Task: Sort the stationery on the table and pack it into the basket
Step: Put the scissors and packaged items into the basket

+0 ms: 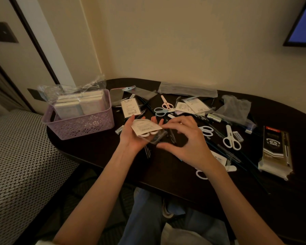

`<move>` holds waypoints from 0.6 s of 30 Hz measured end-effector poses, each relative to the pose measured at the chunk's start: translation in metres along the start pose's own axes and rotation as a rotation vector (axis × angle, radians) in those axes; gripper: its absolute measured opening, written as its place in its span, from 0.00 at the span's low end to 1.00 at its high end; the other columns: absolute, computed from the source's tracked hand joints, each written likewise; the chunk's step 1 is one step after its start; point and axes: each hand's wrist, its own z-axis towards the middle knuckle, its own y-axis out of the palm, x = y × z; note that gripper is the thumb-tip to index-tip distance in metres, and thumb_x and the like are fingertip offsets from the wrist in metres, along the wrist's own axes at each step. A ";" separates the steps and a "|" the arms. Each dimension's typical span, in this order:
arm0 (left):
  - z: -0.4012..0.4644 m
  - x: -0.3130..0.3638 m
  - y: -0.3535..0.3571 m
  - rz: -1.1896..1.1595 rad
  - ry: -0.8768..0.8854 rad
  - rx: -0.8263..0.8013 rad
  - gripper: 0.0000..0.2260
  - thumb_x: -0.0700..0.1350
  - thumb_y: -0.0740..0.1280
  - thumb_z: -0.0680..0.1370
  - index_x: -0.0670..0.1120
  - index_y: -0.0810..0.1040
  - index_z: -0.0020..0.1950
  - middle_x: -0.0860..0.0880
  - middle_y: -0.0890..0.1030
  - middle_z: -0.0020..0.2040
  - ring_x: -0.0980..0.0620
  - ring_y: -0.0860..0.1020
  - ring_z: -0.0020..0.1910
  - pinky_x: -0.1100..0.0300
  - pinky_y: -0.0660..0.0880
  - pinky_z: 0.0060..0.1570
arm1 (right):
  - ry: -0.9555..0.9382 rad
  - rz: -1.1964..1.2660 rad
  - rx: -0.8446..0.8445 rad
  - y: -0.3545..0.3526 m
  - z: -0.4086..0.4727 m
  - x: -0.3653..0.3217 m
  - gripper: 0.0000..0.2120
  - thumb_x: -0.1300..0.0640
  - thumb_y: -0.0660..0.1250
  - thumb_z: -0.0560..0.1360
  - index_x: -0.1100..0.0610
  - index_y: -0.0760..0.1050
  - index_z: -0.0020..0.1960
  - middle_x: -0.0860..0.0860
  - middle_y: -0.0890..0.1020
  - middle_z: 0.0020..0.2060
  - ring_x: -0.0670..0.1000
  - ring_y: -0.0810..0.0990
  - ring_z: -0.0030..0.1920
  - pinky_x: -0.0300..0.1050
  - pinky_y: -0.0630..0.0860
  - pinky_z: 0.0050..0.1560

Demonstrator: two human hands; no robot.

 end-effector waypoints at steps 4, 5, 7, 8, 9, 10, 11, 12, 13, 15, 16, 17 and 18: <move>-0.003 -0.001 0.000 0.091 0.008 0.011 0.19 0.53 0.60 0.81 0.43 0.71 0.67 0.35 0.78 0.54 0.41 0.79 0.53 0.44 0.74 0.55 | -0.029 0.009 -0.122 0.003 0.008 -0.001 0.20 0.51 0.77 0.67 0.50 0.79 0.57 0.46 0.74 0.62 0.43 0.67 0.65 0.32 0.63 0.64; -0.004 -0.002 0.000 0.135 0.008 0.011 0.18 0.53 0.59 0.82 0.42 0.73 0.65 0.34 0.79 0.52 0.40 0.78 0.54 0.44 0.74 0.54 | -0.033 0.026 -0.108 0.004 0.009 -0.001 0.15 0.53 0.76 0.68 0.51 0.81 0.54 0.47 0.75 0.61 0.44 0.69 0.65 0.35 0.65 0.64; -0.009 -0.004 0.000 0.224 0.000 0.003 0.15 0.51 0.59 0.82 0.40 0.74 0.57 0.34 0.82 0.46 0.38 0.78 0.51 0.45 0.75 0.48 | -0.025 0.064 -0.085 0.006 0.011 -0.002 0.08 0.54 0.72 0.71 0.52 0.81 0.49 0.47 0.77 0.60 0.46 0.71 0.64 0.45 0.71 0.64; -0.012 -0.005 0.000 0.246 -0.014 -0.022 0.14 0.49 0.59 0.82 0.38 0.73 0.54 0.34 0.82 0.44 0.38 0.78 0.50 0.46 0.75 0.46 | -0.020 0.081 -0.081 0.006 0.011 -0.002 0.06 0.54 0.71 0.71 0.53 0.81 0.48 0.47 0.78 0.58 0.46 0.73 0.64 0.48 0.72 0.64; -0.012 -0.005 0.000 0.258 -0.019 -0.057 0.12 0.47 0.60 0.82 0.37 0.72 0.53 0.33 0.82 0.43 0.38 0.78 0.51 0.46 0.75 0.46 | -0.017 0.098 -0.080 0.006 0.011 -0.002 0.06 0.54 0.71 0.72 0.53 0.81 0.48 0.47 0.80 0.56 0.45 0.74 0.63 0.49 0.73 0.63; -0.012 -0.004 -0.001 0.264 -0.019 -0.095 0.08 0.43 0.60 0.81 0.38 0.71 0.53 0.33 0.82 0.45 0.38 0.78 0.52 0.45 0.75 0.48 | -0.013 0.117 -0.079 0.006 0.011 -0.002 0.06 0.55 0.71 0.72 0.53 0.81 0.49 0.46 0.81 0.54 0.44 0.75 0.61 0.48 0.73 0.63; -0.012 -0.003 -0.002 0.271 -0.017 -0.133 0.05 0.38 0.60 0.80 0.38 0.70 0.54 0.32 0.81 0.49 0.38 0.78 0.54 0.44 0.74 0.51 | -0.006 0.131 -0.075 0.006 0.010 -0.001 0.06 0.56 0.71 0.72 0.53 0.81 0.49 0.46 0.82 0.52 0.44 0.76 0.60 0.47 0.73 0.62; -0.010 -0.001 -0.004 0.288 -0.012 -0.158 0.07 0.34 0.59 0.79 0.39 0.69 0.56 0.33 0.81 0.51 0.37 0.78 0.56 0.43 0.74 0.53 | 0.006 0.133 -0.067 0.006 0.009 0.000 0.06 0.56 0.71 0.73 0.53 0.80 0.49 0.46 0.82 0.52 0.43 0.76 0.59 0.45 0.73 0.62; -0.008 0.000 -0.006 0.319 0.000 -0.168 0.09 0.32 0.58 0.79 0.39 0.68 0.58 0.34 0.82 0.51 0.37 0.78 0.56 0.42 0.75 0.52 | 0.022 0.121 -0.056 0.007 0.009 0.001 0.06 0.55 0.70 0.73 0.53 0.80 0.49 0.46 0.81 0.53 0.43 0.75 0.60 0.44 0.71 0.62; -0.007 0.000 -0.007 0.401 0.020 -0.174 0.10 0.31 0.57 0.79 0.40 0.69 0.58 0.36 0.84 0.45 0.38 0.79 0.52 0.43 0.76 0.47 | 0.061 0.091 -0.042 0.010 0.008 0.004 0.05 0.53 0.70 0.73 0.52 0.80 0.48 0.45 0.78 0.56 0.42 0.72 0.63 0.39 0.67 0.62; -0.008 -0.002 -0.008 0.424 0.020 -0.186 0.09 0.31 0.56 0.80 0.41 0.69 0.57 0.38 0.85 0.44 0.39 0.79 0.51 0.43 0.76 0.47 | 0.082 0.083 -0.040 0.011 0.008 0.005 0.04 0.54 0.71 0.73 0.51 0.80 0.47 0.45 0.77 0.57 0.41 0.70 0.63 0.36 0.65 0.62; -0.009 -0.003 -0.008 0.431 0.015 -0.205 0.09 0.31 0.56 0.80 0.41 0.70 0.56 0.38 0.85 0.44 0.39 0.79 0.52 0.43 0.76 0.47 | 0.102 0.075 -0.037 0.012 0.008 0.005 0.03 0.54 0.71 0.73 0.50 0.79 0.47 0.44 0.76 0.58 0.40 0.69 0.64 0.34 0.64 0.62; -0.008 -0.004 -0.008 0.430 0.011 -0.224 0.09 0.31 0.56 0.80 0.41 0.70 0.56 0.38 0.85 0.47 0.39 0.79 0.53 0.43 0.75 0.49 | 0.118 0.066 -0.032 0.013 0.008 0.007 0.04 0.55 0.72 0.72 0.49 0.79 0.46 0.44 0.75 0.58 0.38 0.68 0.64 0.31 0.63 0.62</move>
